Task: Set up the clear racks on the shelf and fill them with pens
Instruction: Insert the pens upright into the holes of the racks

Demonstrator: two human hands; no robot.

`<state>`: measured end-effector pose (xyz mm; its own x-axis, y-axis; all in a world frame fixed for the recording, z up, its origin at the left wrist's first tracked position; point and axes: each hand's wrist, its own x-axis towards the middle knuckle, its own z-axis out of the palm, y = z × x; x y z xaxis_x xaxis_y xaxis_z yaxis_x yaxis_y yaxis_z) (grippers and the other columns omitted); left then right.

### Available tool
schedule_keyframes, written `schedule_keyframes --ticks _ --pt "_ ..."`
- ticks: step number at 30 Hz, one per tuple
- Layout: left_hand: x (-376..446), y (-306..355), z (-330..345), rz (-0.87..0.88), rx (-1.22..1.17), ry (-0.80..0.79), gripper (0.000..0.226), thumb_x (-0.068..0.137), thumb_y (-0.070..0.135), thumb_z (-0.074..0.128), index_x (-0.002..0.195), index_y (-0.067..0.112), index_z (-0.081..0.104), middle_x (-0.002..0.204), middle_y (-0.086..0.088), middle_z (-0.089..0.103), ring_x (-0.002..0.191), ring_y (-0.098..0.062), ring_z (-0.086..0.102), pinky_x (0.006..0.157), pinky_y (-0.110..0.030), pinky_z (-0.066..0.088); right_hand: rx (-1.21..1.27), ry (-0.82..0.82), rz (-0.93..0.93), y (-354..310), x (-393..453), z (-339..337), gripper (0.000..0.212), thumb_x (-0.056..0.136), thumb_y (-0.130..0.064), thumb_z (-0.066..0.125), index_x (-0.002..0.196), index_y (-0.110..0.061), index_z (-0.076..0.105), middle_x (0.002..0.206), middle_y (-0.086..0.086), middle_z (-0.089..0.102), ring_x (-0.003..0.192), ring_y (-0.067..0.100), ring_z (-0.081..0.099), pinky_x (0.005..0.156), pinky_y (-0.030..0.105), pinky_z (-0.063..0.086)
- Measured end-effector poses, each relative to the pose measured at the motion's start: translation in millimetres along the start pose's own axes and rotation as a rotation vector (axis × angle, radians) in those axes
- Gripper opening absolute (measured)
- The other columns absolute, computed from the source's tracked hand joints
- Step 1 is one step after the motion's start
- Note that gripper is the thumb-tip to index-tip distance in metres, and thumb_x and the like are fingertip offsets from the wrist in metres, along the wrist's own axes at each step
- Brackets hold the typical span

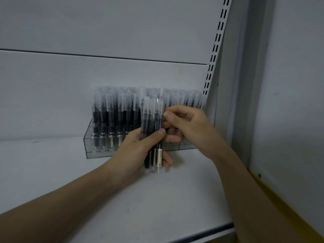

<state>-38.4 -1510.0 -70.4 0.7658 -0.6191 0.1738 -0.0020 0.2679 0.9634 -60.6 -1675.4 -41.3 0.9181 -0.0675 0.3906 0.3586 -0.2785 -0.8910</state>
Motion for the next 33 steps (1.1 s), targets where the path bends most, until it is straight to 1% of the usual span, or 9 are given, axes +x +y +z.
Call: schedule_keyframes --ticks 3,6,9,13,19,22,27,30,33 --pt "-0.6 -0.6 0.7 -0.015 0.01 -0.011 0.036 0.093 0.024 0.053 0.117 -0.002 0.064 0.091 -0.013 0.076 0.052 -0.025 0.066 0.051 -0.03 0.055 0.038 -0.008 0.004 0.1 -0.8 0.1 0.005 0.088 -0.016 0.072 0.091 -0.02 0.071 0.077 -0.006 0.069 0.069 0.013 0.063 0.062 0.022 0.055" --pt "0.0 0.3 0.4 -0.006 -0.003 -0.012 0.033 0.094 0.023 0.052 0.119 0.003 0.063 0.104 -0.014 0.075 0.055 -0.027 0.068 0.05 -0.031 0.055 0.059 0.041 -0.009 -1.0 0.4 -1.6 0.007 0.087 -0.014 0.072 0.093 -0.015 0.068 0.072 -0.006 0.067 0.063 0.013 0.06 0.054 0.021 0.05" --pt "-0.1 -0.7 0.5 0.002 0.004 -0.024 0.034 0.091 0.023 0.054 0.121 0.011 0.063 0.107 -0.014 0.074 0.059 -0.029 0.068 0.054 -0.035 0.057 0.14 0.14 -0.022 -1.6 2.5 -5.7 0.005 0.092 -0.011 0.067 0.096 -0.013 0.065 0.069 -0.004 0.066 0.059 0.013 0.058 0.049 0.023 0.046" --pt "-0.9 -3.2 1.0 0.01 0.025 0.002 0.027 0.091 0.02 0.055 0.115 0.012 0.063 0.102 -0.013 0.075 0.056 -0.027 0.065 0.048 -0.032 0.052 0.2 0.144 -0.015 -1.7 2.5 -8.7 0.009 0.096 -0.009 0.06 0.104 -0.008 0.064 0.082 0.006 0.067 0.063 0.016 0.06 0.049 0.025 0.046" --pt "-0.1 -3.1 -2.1 0.042 0.072 0.044 0.027 0.096 0.017 0.054 0.121 0.012 0.06 0.102 -0.012 0.075 0.057 -0.027 0.066 0.047 -0.03 0.05 0.183 0.141 -0.025 -1.0 2.0 -3.1 0.021 0.089 -0.006 0.069 0.107 -0.015 0.063 0.081 -0.001 0.07 0.066 0.015 0.064 0.056 0.025 0.051" --pt "0.1 -3.4 -1.0 0.02 0.042 0.042 0.027 0.096 0.016 0.053 0.123 0.013 0.058 0.102 -0.012 0.075 0.057 -0.028 0.066 0.047 -0.031 0.052 0.226 0.232 -0.063 -1.6 3.4 -7.4 0.02 0.089 -0.004 0.068 0.105 -0.014 0.062 0.083 0.001 0.073 0.072 0.014 0.067 0.059 0.025 0.052" --pt "0.1 -2.8 -2.8 0.031 0.037 0.046 0.026 0.098 0.016 0.051 0.123 0.013 0.06 0.104 -0.013 0.074 0.057 -0.027 0.066 0.046 -0.03 0.052 0.35 0.511 -0.133 -1.3 5.6 -23.4 0.022 0.095 -0.003 0.06 0.115 -0.013 0.064 0.09 0.0 0.073 0.085 0.014 0.067 0.064 0.024 0.053" --pt "0.3 -3.3 -3.0 0.029 0.041 0.048 0.026 0.098 0.016 0.051 0.123 0.014 0.06 0.103 -0.013 0.074 0.057 -0.027 0.066 0.047 -0.03 0.052 0.279 0.602 -0.16 2.2 6.1 -26.9 0.028 0.095 -0.005 0.061 0.118 -0.021 0.067 0.097 0.0 0.072 0.089 0.016 0.067 0.068 0.026 0.055" --pt "0.2 -4.2 -2.6 0.03 0.044 0.047 0.027 0.098 0.015 0.051 0.123 0.013 0.06 0.1 -0.013 0.074 0.057 -0.027 0.064 0.047 -0.031 0.052 0.161 0.635 -0.173 3.8 6.7 -25.5 0.03 0.095 -0.006 0.062 0.117 -0.026 0.065 0.098 -0.003 0.071 0.083 0.007 0.067 0.065 0.021 0.054"
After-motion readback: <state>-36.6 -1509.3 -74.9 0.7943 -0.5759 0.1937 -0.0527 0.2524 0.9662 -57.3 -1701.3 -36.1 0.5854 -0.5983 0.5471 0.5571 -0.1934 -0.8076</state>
